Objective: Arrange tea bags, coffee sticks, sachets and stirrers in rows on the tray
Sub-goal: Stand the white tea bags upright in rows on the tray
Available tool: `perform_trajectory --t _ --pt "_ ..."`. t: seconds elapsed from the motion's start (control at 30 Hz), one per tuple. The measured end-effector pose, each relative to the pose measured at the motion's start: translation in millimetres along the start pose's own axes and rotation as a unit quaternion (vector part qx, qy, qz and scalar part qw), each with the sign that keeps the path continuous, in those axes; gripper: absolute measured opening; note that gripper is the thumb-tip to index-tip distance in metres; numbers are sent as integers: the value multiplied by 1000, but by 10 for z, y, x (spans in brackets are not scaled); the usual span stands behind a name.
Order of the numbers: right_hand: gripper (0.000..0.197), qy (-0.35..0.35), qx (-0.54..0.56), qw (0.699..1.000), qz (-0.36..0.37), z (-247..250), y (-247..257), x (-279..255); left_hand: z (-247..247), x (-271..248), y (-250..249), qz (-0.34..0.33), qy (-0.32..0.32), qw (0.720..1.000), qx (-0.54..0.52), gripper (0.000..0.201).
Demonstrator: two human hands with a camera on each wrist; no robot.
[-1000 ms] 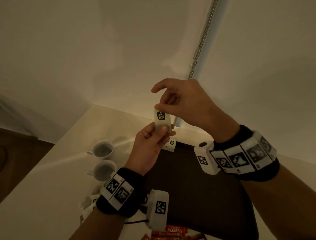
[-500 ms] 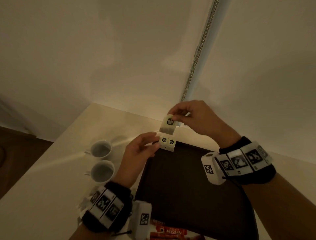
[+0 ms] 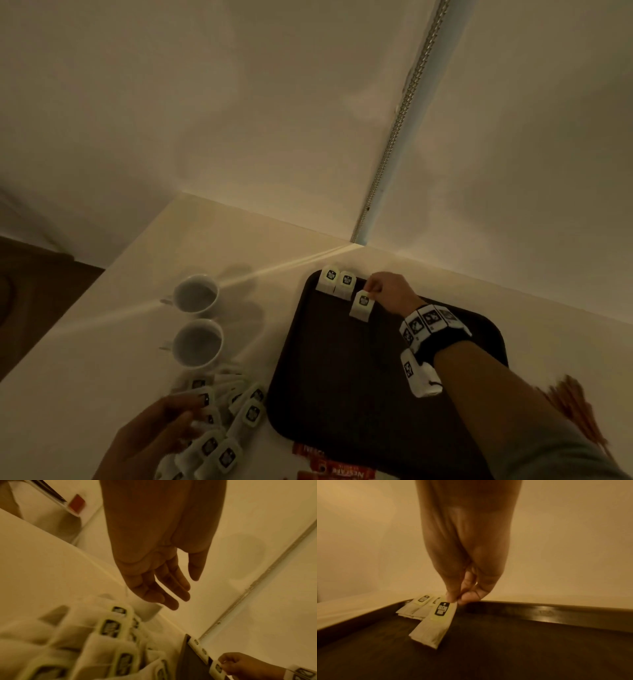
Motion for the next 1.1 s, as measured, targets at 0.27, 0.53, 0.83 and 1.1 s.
perform_trajectory --t 0.27,0.53,0.83,1.1 --pt "9 -69 28 997 -5 134 -13 206 235 -236 395 105 -63 990 -69 12" --pt "8 -82 49 995 -12 71 -34 319 244 -377 256 122 -50 980 -150 18" --pt "20 -131 49 990 26 66 209 101 482 -451 498 162 -90 983 -8 17" --pt "55 131 -113 953 250 -1106 1304 -1169 346 -573 521 113 -70 991 -4 18"
Point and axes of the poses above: each hand's wrist, its own x-axis towards the middle knuckle, its own z-axis out of the back of the hand, y = z × x, the point moved 7 cm from there along x, towards the middle knuckle, and after that the axes turned 6 degrees about -z, right-handed, at the moved point
